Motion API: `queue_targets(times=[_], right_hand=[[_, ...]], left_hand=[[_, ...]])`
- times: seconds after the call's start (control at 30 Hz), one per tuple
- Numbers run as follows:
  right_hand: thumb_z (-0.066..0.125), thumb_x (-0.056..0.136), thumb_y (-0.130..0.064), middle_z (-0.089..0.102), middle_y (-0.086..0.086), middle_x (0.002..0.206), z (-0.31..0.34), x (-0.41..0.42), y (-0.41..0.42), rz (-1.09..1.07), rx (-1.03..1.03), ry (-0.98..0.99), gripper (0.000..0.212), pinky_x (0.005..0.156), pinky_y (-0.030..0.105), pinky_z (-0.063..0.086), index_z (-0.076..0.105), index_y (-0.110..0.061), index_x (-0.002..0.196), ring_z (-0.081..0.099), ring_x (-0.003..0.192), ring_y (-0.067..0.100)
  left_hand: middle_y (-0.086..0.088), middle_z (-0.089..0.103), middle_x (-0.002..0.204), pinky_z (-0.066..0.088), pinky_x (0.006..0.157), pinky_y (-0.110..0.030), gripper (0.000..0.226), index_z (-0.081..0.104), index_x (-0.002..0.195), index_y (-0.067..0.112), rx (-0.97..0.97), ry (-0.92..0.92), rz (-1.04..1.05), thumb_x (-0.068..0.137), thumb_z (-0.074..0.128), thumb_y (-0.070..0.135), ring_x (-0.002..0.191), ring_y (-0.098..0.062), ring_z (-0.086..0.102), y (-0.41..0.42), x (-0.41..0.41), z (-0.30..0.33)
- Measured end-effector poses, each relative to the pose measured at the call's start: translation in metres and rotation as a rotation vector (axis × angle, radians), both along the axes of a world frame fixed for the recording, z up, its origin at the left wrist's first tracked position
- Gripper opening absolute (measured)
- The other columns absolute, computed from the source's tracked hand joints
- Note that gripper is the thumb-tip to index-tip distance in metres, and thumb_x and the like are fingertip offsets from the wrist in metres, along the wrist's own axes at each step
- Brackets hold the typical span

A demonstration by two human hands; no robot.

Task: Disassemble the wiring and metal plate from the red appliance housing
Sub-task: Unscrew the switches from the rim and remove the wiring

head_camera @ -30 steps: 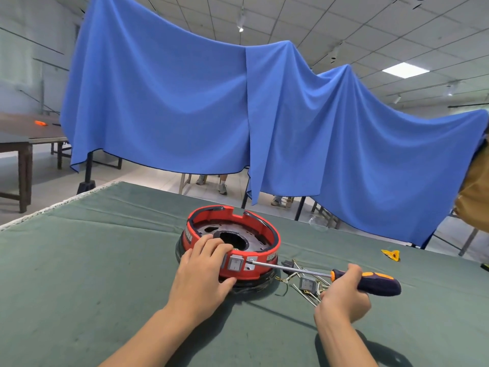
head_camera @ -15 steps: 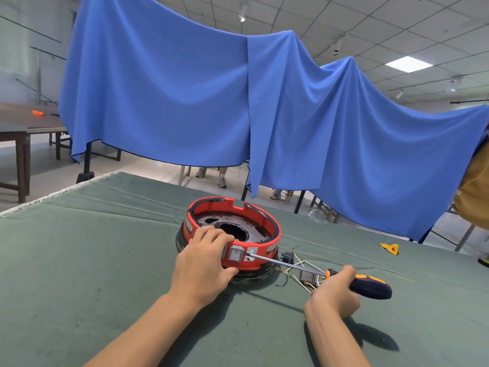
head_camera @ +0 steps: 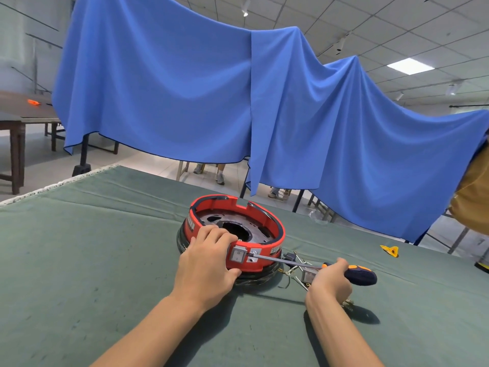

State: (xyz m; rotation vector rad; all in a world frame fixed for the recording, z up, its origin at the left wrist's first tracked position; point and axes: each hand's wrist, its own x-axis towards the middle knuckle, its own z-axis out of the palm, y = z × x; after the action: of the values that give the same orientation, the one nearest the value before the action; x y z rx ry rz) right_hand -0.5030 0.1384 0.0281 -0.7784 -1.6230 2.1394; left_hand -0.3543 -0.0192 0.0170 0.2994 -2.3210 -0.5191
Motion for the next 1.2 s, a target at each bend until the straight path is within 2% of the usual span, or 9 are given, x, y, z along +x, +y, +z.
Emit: queue_targets(times=[0.07, 0.23, 0.5, 0.57, 0.67, 0.73, 0.97, 1.2], right_hand=[[0.045, 0.087, -0.039, 0.058, 0.008, 0.081, 0.002, -0.005, -0.004, 0.023, 0.001, -0.017, 0.035, 0.066, 0.037, 0.036, 0.056, -0.007, 0.083, 0.052, 0.076, 0.029], [0.046, 0.085, -0.041, 0.056, 0.010, 0.076, 0.006, -0.019, -0.017, 0.043, 0.034, -0.040, 0.040, 0.065, 0.040, 0.037, 0.048, -0.011, 0.060, 0.051, 0.074, 0.031], [0.046, 0.087, -0.040, 0.052, 0.007, 0.072, 0.009, -0.028, -0.028, 0.108, 0.085, -0.068, 0.036, 0.060, 0.036, 0.037, 0.053, -0.005, 0.084, 0.051, 0.072, 0.029], [0.046, 0.088, -0.040, 0.052, 0.006, 0.070, 0.011, -0.026, -0.028, 0.123, 0.070, -0.063, 0.036, 0.055, 0.034, 0.036, 0.053, -0.005, 0.083, 0.050, 0.070, 0.028], [0.045, 0.085, -0.043, 0.056, 0.009, 0.079, 0.010, -0.021, -0.018, 0.086, 0.055, -0.054, 0.040, 0.063, 0.038, 0.037, 0.053, -0.005, 0.075, 0.051, 0.075, 0.030], [0.044, 0.085, -0.045, 0.056, 0.011, 0.082, 0.010, -0.014, -0.008, 0.025, 0.052, -0.037, 0.042, 0.067, 0.039, 0.036, 0.054, -0.004, 0.080, 0.050, 0.077, 0.032], [0.041, 0.090, -0.047, 0.055, 0.014, 0.081, 0.006, 0.014, 0.000, -0.066, 0.018, 0.026, 0.046, 0.067, 0.040, 0.037, 0.053, -0.004, 0.081, 0.049, 0.075, 0.033], [0.039, 0.093, -0.050, 0.058, 0.008, 0.080, 0.003, 0.025, 0.001, -0.110, -0.027, 0.062, 0.046, 0.063, 0.034, 0.033, 0.057, -0.009, 0.087, 0.050, 0.072, 0.030]], left_hand=[[0.017, 0.045, 0.127, 0.045, 0.100, -0.039, 0.058, 0.050, 0.125, 0.030, -0.011, -0.008, -0.005, 0.073, 0.072, 0.043, 0.129, -0.005, 0.029, 0.000, 0.001, -0.001], [0.020, 0.043, 0.127, 0.045, 0.100, -0.035, 0.058, 0.049, 0.125, 0.032, -0.006, 0.011, -0.039, 0.072, 0.072, 0.043, 0.130, -0.002, 0.025, -0.003, -0.001, -0.005], [0.019, 0.041, 0.125, 0.045, 0.097, -0.035, 0.056, 0.046, 0.127, 0.034, -0.060, -0.015, -0.011, 0.075, 0.066, 0.046, 0.127, -0.006, 0.025, -0.002, 0.001, -0.002], [0.019, 0.041, 0.125, 0.046, 0.096, -0.034, 0.056, 0.045, 0.127, 0.036, -0.092, -0.022, -0.001, 0.076, 0.064, 0.049, 0.126, -0.007, 0.027, -0.002, 0.002, -0.002], [0.018, 0.046, 0.125, 0.048, 0.092, -0.034, 0.057, 0.049, 0.127, 0.034, -0.119, -0.003, -0.003, 0.074, 0.067, 0.050, 0.128, -0.009, 0.033, -0.003, 0.003, -0.002], [0.018, 0.048, 0.125, 0.050, 0.091, -0.035, 0.058, 0.051, 0.126, 0.033, -0.118, 0.005, 0.002, 0.073, 0.069, 0.049, 0.129, -0.009, 0.035, -0.002, 0.004, -0.002], [0.014, 0.059, 0.113, 0.055, 0.075, -0.034, 0.059, 0.064, 0.114, 0.026, -0.103, 0.024, 0.023, 0.060, 0.082, 0.041, 0.119, -0.015, 0.051, 0.001, 0.007, 0.001], [0.016, 0.052, 0.119, 0.051, 0.083, -0.031, 0.057, 0.058, 0.121, 0.030, -0.060, 0.008, 0.024, 0.068, 0.076, 0.043, 0.124, -0.009, 0.041, 0.003, 0.004, 0.002]])
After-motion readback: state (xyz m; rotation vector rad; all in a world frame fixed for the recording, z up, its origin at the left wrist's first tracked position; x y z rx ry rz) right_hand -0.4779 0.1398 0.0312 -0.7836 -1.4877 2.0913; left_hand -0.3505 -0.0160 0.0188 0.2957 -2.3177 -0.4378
